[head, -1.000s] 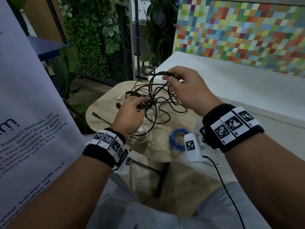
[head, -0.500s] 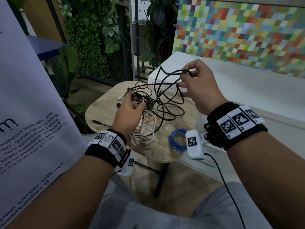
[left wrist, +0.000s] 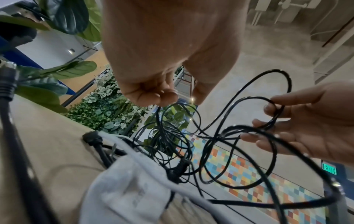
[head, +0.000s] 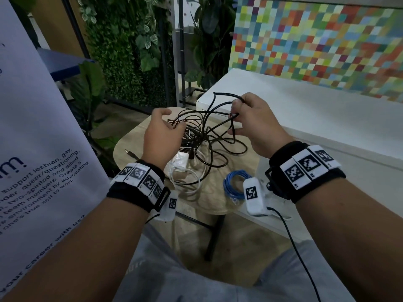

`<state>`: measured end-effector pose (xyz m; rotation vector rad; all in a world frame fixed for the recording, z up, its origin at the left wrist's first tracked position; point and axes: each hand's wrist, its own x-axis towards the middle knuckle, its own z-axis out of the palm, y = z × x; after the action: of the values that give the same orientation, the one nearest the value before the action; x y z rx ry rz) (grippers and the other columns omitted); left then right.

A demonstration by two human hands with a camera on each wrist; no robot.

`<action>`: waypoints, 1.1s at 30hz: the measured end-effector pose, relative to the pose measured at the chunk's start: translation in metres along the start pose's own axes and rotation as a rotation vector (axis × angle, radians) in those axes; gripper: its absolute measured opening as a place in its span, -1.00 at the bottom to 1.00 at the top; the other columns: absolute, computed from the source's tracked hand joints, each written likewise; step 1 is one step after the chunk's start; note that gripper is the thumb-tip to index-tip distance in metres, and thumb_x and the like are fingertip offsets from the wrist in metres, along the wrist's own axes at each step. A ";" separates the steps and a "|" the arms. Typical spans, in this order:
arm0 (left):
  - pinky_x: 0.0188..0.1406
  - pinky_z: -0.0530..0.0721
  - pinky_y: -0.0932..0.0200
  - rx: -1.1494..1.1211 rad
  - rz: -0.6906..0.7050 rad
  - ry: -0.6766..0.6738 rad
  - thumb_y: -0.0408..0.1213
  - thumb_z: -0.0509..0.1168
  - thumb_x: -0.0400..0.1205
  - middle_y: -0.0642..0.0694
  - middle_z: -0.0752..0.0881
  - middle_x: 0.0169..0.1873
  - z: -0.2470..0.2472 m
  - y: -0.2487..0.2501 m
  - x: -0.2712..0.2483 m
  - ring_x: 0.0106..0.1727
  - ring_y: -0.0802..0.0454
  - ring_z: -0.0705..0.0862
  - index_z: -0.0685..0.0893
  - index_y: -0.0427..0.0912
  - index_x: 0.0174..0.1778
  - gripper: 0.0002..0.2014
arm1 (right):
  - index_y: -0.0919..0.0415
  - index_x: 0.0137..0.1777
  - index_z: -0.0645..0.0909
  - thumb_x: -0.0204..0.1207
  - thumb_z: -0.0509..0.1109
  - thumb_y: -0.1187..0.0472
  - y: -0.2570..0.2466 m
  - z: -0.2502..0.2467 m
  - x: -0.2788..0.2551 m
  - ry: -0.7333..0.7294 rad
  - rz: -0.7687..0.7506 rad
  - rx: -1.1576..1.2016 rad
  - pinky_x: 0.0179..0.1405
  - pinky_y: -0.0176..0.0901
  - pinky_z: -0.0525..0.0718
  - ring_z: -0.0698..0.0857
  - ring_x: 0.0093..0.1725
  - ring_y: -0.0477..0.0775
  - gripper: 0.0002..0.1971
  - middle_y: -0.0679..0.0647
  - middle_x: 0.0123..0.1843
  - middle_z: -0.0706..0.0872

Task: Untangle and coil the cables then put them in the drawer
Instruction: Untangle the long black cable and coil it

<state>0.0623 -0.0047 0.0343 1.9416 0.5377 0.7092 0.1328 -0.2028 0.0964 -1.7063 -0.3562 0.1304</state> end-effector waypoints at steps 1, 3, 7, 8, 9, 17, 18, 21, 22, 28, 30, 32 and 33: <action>-0.05 0.69 -0.02 0.034 -0.018 -0.031 -0.01 0.42 0.66 0.05 0.67 -0.24 0.000 -0.005 0.003 -0.14 0.04 0.71 0.61 0.04 0.19 -0.75 | 0.11 -0.11 0.51 0.78 0.26 0.09 0.000 0.000 0.000 0.003 -0.002 0.013 0.01 0.25 0.87 0.60 0.01 0.17 -0.78 0.15 -0.03 0.55; 0.04 0.76 -0.13 0.073 -0.011 -0.052 0.02 0.36 0.68 -0.02 0.75 -0.24 0.000 -0.013 0.008 -0.11 -0.07 0.74 0.75 -0.03 -0.03 -0.80 | 0.11 -0.11 0.52 0.77 0.27 0.09 0.000 -0.001 -0.001 0.007 -0.002 0.025 -0.01 0.26 0.88 0.61 0.01 0.17 -0.79 0.15 -0.02 0.56; -0.05 0.76 -0.26 -0.007 0.010 -0.040 0.06 0.22 0.74 -0.12 0.73 -0.33 0.000 -0.006 0.006 -0.21 -0.20 0.73 0.69 -0.06 -0.24 -0.65 | 0.10 -0.10 0.55 0.71 0.32 0.13 0.002 -0.001 -0.003 -0.004 -0.021 -0.076 -0.19 0.05 0.83 0.64 -0.02 0.16 -0.86 0.18 -0.02 0.60; -0.06 0.75 -0.30 -0.033 0.021 -0.040 0.09 0.18 0.73 -0.16 0.72 -0.30 0.000 0.001 0.006 -0.19 -0.24 0.74 0.66 -0.10 -0.21 -0.62 | 0.09 -0.09 0.55 0.70 0.34 0.13 0.003 0.000 -0.004 -0.010 -0.032 -0.117 -0.19 0.06 0.83 0.64 -0.05 0.14 -0.87 0.17 -0.03 0.61; -0.07 0.74 -0.30 -0.045 0.035 -0.044 0.12 0.16 0.73 -0.16 0.71 -0.29 0.000 0.009 0.006 -0.17 -0.25 0.74 0.63 -0.15 -0.20 -0.59 | 0.08 -0.08 0.55 0.70 0.36 0.12 0.003 0.002 -0.005 -0.010 -0.040 -0.154 -0.18 0.12 0.85 0.64 -0.10 0.11 -0.88 0.16 -0.04 0.61; -0.03 0.65 -0.02 0.347 -0.068 -0.181 0.10 0.32 0.51 0.04 0.71 -0.19 -0.008 0.003 -0.003 -0.10 -0.02 0.67 0.58 0.03 -0.14 -0.77 | 0.14 -0.01 0.53 0.77 0.31 0.03 0.002 0.001 -0.007 0.042 -0.035 -0.087 -0.06 0.25 0.89 0.70 0.00 0.14 -0.80 0.30 0.08 0.71; -0.01 0.67 -0.02 0.390 -0.085 -0.205 0.11 0.35 0.50 0.04 0.71 -0.20 -0.007 -0.006 -0.006 -0.10 -0.03 0.68 0.58 0.04 -0.15 -0.76 | 0.15 0.00 0.54 0.78 0.30 0.04 0.002 -0.001 -0.007 0.048 -0.032 -0.068 -0.06 0.25 0.89 0.71 0.04 0.15 -0.80 0.24 0.04 0.71; -0.09 0.66 0.04 0.492 -0.050 -0.266 0.11 0.41 0.59 0.03 0.73 -0.29 -0.003 -0.021 -0.016 -0.13 -0.05 0.70 0.63 0.01 -0.25 -0.73 | 0.14 0.00 0.53 0.79 0.28 0.04 0.003 -0.003 -0.005 0.056 0.007 -0.014 -0.05 0.28 0.89 0.73 0.05 0.14 -0.81 0.17 -0.01 0.71; -0.16 0.63 0.04 0.492 -0.017 -0.274 0.08 0.40 0.65 -0.01 0.72 -0.36 -0.002 -0.024 -0.018 -0.16 -0.10 0.72 0.64 -0.05 -0.31 -0.68 | 0.13 -0.01 0.52 0.80 0.28 0.05 0.003 -0.003 -0.005 0.053 0.018 0.002 -0.04 0.29 0.88 0.72 0.05 0.14 -0.81 0.17 -0.01 0.70; -0.17 0.81 -0.21 0.017 0.064 -0.135 0.00 0.25 0.74 -0.04 0.71 -0.45 -0.002 -0.007 -0.010 -0.36 -0.08 0.75 0.73 -0.12 -0.16 -0.69 | 0.14 -0.04 0.54 0.70 0.42 0.09 0.005 -0.005 -0.009 0.015 0.009 -0.102 -0.05 0.35 0.87 0.71 0.01 0.16 -0.83 0.26 -0.01 0.68; -0.16 0.82 -0.24 -0.087 0.104 -0.082 -0.02 0.20 0.79 -0.12 0.72 -0.36 -0.002 0.012 -0.008 -0.35 0.00 0.81 0.67 -0.13 -0.10 -0.70 | 0.13 -0.09 0.54 0.61 0.52 0.14 0.005 -0.004 -0.010 -0.019 0.009 -0.170 -0.05 0.51 0.81 0.66 -0.12 0.18 -0.81 0.26 -0.08 0.65; -0.21 0.78 -0.15 -0.139 0.179 -0.048 -0.04 0.18 0.82 -0.27 0.73 -0.23 -0.003 0.032 -0.009 -0.34 0.06 0.81 0.64 -0.18 -0.05 -0.69 | 0.12 -0.16 0.54 0.58 0.56 0.17 0.004 0.000 -0.011 -0.037 -0.011 -0.216 -0.07 0.56 0.77 0.62 -0.20 0.17 -0.78 0.17 -0.16 0.60; -0.26 0.73 -0.06 -0.149 0.224 -0.037 -0.05 0.18 0.83 -0.28 0.72 -0.25 -0.003 0.041 -0.010 -0.37 0.10 0.77 0.65 -0.18 -0.06 -0.70 | 0.13 -0.17 0.56 0.58 0.55 0.15 0.004 0.003 -0.011 -0.039 -0.028 -0.243 -0.07 0.55 0.76 0.61 -0.21 0.15 -0.78 0.18 -0.18 0.61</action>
<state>0.0560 -0.0272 0.0698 1.8878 0.2392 0.8288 0.1220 -0.2040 0.0912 -1.9401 -0.4390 0.1022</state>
